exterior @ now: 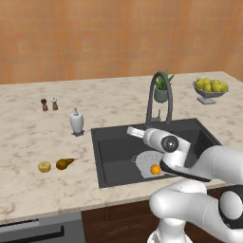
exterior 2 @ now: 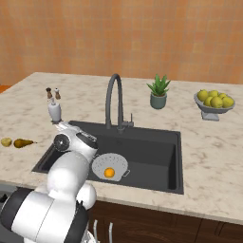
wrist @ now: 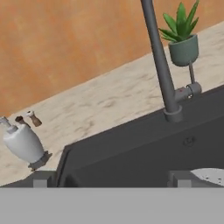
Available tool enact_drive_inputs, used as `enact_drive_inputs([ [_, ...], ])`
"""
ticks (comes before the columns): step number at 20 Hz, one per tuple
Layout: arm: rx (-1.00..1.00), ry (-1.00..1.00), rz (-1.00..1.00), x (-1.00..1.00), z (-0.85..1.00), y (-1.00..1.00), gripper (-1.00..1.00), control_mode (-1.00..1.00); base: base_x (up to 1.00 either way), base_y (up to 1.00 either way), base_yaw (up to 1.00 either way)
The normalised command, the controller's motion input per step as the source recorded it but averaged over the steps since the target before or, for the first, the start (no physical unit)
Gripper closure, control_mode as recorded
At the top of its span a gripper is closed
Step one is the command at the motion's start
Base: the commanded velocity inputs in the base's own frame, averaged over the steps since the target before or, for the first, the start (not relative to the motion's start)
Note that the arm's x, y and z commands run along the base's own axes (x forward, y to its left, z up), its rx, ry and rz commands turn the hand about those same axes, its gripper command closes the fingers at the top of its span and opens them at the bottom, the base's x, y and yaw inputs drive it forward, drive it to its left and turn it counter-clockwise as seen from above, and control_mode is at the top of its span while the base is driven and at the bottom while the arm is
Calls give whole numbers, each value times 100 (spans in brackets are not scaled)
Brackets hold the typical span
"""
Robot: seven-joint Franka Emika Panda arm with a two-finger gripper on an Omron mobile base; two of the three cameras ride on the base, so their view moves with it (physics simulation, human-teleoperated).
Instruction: Put the colander in the sink, put the pear, orange, kiwi in the colander, and turn on the sink faucet and pour water over the colander.
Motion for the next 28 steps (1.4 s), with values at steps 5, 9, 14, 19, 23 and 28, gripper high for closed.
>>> enact_drive_inputs([
  [5,0,1,0,-8,100,59,-100,-100,0,0,0],
  [9,0,5,0,-45,99,49,-100,-100,0,0,0],
  [14,0,22,0,-59,96,25,-100,-100,0,0,0],
  [19,-1,43,0,-48,46,24,-100,-100,0,0,0],
  [23,-4,32,2,-36,-25,13,-100,-100,0,0,0],
  [28,-1,19,3,-30,-44,18,-100,-100,0,0,0],
])
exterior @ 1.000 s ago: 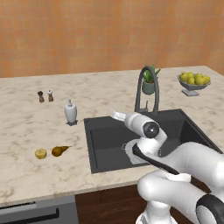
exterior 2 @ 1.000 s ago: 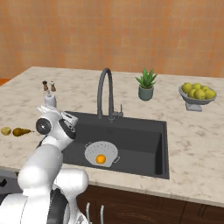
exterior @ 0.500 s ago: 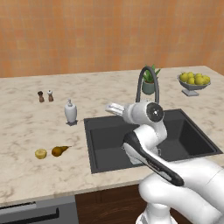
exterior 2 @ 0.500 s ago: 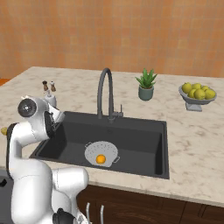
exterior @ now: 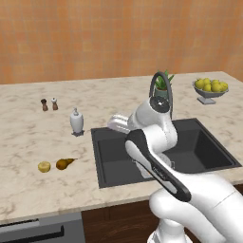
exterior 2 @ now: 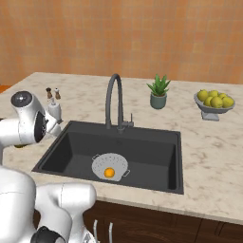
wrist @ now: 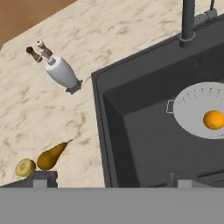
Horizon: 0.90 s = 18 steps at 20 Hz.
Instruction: Put the colander in the sink, put the pear, orange, kiwi in the colander, and turn on the sink faucet and pour water over the colander.
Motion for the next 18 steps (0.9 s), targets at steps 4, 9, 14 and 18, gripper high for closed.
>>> enact_drive_inputs([
  [4,0,11,0,-18,-21,45,-100,-100,0,0,0],
  [9,0,19,-4,1,-16,63,-100,-100,0,0,0],
  [14,-2,31,-11,31,-20,65,-100,-100,0,0,0],
  [18,-8,24,-13,47,-44,58,-100,-100,0,0,0],
])
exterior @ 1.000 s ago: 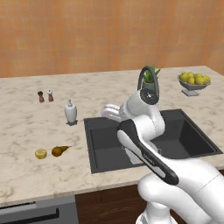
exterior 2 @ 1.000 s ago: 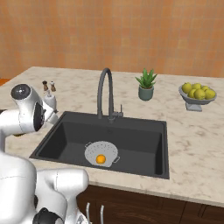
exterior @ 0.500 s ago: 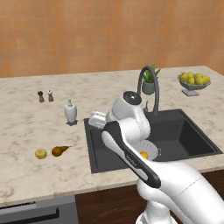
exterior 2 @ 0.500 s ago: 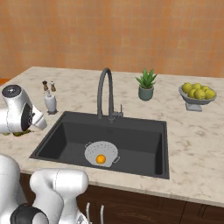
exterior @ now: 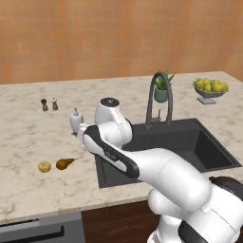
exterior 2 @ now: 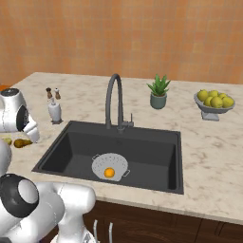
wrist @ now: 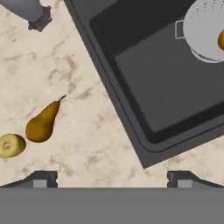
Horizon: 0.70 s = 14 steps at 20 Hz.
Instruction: Put the colander in the sink, put the pear, orange, kiwi in the colander, and turn on the sink faucet and pour water over the colander.
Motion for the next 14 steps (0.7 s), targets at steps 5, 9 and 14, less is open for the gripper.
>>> enact_drive_inputs([
  [5,-12,17,-16,48,-56,65,-100,-100,0,0,0],
  [9,-11,12,-12,43,-56,59,-100,-100,0,0,0],
  [14,-4,9,-11,47,-46,44,-100,-100,0,0,0],
])
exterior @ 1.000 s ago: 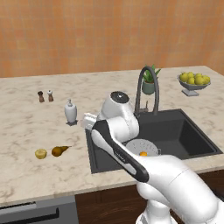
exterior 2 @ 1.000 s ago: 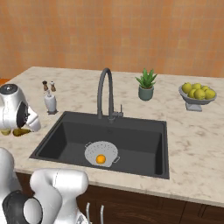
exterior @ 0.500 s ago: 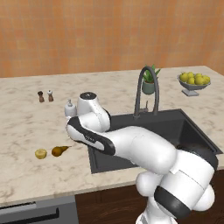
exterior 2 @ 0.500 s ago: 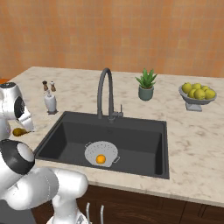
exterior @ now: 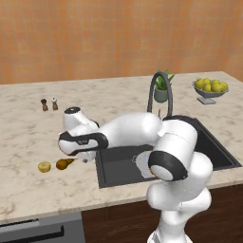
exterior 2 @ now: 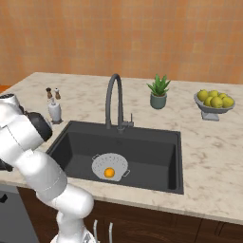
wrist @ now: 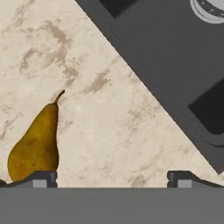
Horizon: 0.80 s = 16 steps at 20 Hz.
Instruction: Put the colander in the sink, put the pear, orange, kiwi in the colander, and turn on the sink faucet and pour water over the colander.
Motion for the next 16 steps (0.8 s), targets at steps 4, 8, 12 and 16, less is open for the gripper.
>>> enact_drive_inputs([
  [4,0,4,-8,51,-42,23,-100,-100,0,0,0],
  [8,0,4,-5,36,-17,34,-100,-100,0,0,0],
  [12,0,3,-2,22,-13,33,-100,-100,0,0,0],
  [16,0,10,0,14,-52,0,-100,-100,0,0,0],
])
